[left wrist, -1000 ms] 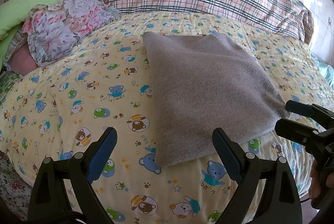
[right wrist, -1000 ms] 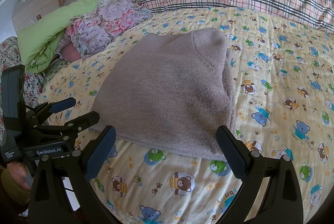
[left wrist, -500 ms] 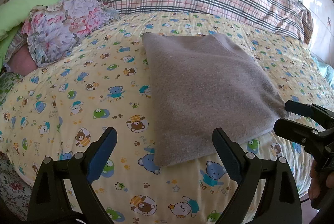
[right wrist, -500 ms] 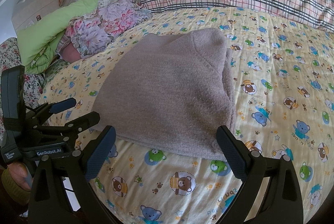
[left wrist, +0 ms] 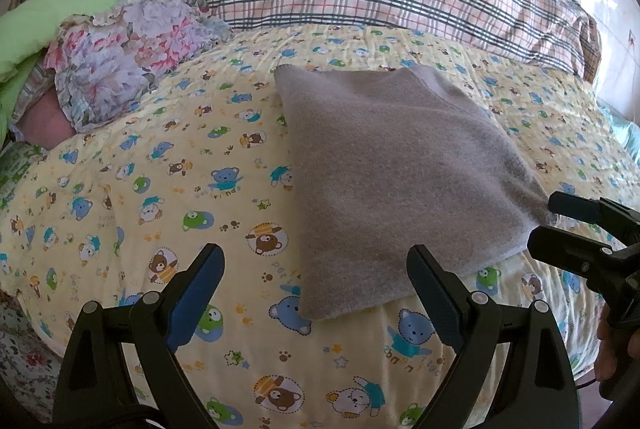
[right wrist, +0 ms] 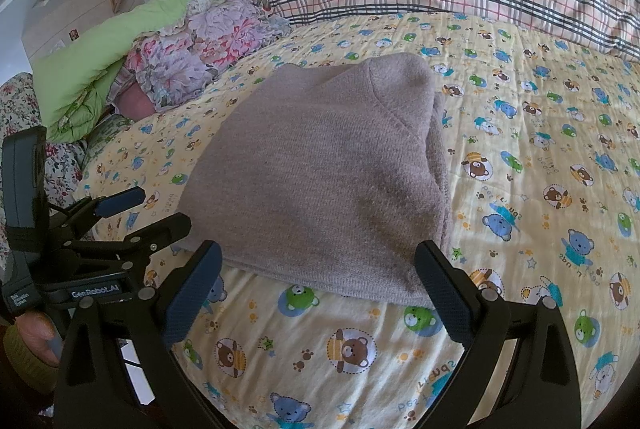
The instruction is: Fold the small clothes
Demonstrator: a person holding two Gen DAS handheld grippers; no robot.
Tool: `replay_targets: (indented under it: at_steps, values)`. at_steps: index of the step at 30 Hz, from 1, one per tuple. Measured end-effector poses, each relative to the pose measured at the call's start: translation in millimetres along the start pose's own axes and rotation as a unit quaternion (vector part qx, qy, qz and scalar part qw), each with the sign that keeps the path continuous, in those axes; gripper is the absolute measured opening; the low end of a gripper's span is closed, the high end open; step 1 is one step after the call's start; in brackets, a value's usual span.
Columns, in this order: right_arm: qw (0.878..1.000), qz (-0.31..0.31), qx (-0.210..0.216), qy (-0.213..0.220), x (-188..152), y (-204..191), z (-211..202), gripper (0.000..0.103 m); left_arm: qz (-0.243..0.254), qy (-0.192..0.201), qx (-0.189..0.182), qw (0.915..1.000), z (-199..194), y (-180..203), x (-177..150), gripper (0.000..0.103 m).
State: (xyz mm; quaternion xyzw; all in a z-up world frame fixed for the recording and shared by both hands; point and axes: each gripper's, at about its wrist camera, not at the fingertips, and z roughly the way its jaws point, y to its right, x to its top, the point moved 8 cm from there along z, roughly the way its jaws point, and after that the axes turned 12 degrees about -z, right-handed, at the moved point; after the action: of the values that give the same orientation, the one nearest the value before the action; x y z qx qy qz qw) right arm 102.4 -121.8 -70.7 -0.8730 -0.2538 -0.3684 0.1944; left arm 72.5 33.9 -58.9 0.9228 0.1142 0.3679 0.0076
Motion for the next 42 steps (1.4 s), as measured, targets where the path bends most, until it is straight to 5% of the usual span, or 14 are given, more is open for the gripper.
replay_targets:
  at_steps: [42]
  values:
    - [1.000, 0.003, 0.002, 0.001, 0, 4, -2, 0.097, 0.008, 0.004, -0.009, 0.9999, 0, 0, 11, 0.093]
